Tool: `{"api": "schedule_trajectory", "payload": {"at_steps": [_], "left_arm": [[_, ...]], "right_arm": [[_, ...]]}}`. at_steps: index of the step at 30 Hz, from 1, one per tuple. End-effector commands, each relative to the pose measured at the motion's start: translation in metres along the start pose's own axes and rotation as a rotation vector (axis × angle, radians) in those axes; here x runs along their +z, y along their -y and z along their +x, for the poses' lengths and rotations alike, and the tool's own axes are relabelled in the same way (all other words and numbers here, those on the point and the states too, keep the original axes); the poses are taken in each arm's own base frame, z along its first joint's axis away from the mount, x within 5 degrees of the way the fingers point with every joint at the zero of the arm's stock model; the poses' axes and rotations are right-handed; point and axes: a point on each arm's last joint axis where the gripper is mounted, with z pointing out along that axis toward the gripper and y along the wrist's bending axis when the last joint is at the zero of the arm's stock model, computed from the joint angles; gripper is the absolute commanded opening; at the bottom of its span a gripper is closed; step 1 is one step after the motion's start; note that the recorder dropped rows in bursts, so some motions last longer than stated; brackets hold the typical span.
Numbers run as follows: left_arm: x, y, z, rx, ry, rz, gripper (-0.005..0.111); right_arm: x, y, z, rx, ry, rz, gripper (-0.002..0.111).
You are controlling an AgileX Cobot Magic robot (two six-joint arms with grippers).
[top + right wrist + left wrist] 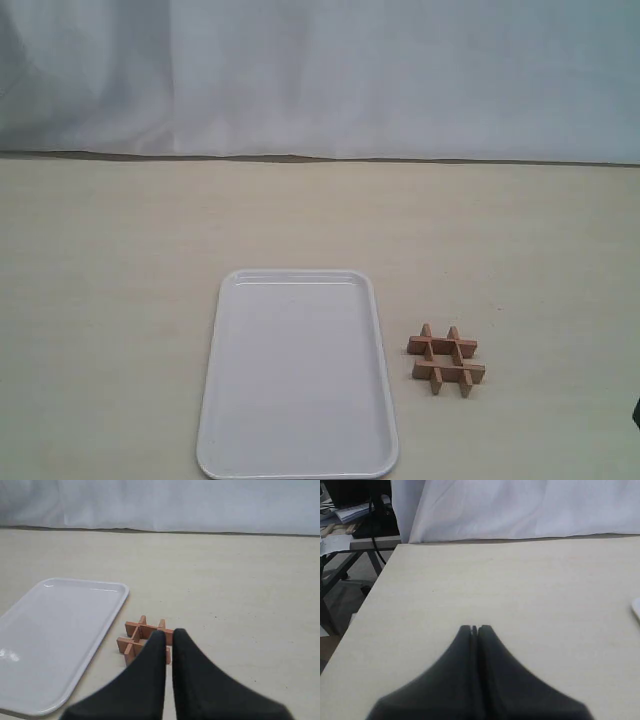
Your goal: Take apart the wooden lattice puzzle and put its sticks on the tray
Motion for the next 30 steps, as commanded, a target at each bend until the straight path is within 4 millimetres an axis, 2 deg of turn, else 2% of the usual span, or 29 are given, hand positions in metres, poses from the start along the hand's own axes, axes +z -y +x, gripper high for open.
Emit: {"api": "schedule_trajectory", "payload": {"at_steps": [1, 16, 25, 30], "left_arm": [[0.000, 0.000, -0.001, -0.002, 0.017, 0.000, 0.000], [0.000, 0.000, -0.001, -0.002, 0.017, 0.000, 0.000], [0.000, 0.000, -0.001, -0.002, 0.017, 0.000, 0.000], [0.000, 0.000, -0.001, -0.002, 0.017, 0.000, 0.000]], "right_arm": [[0.000, 0.000, 0.001, 0.002, -0.001, -0.004, 0.005], [0.000, 0.000, -0.001, 0.002, 0.018, -0.002, 0.005], [-0.005, 0.004, -0.030, 0.003, 0.346, 0.038, 0.005], [-0.009, 0.005, -0.038, 0.003, 0.439, 0.049, 0.005]]}}
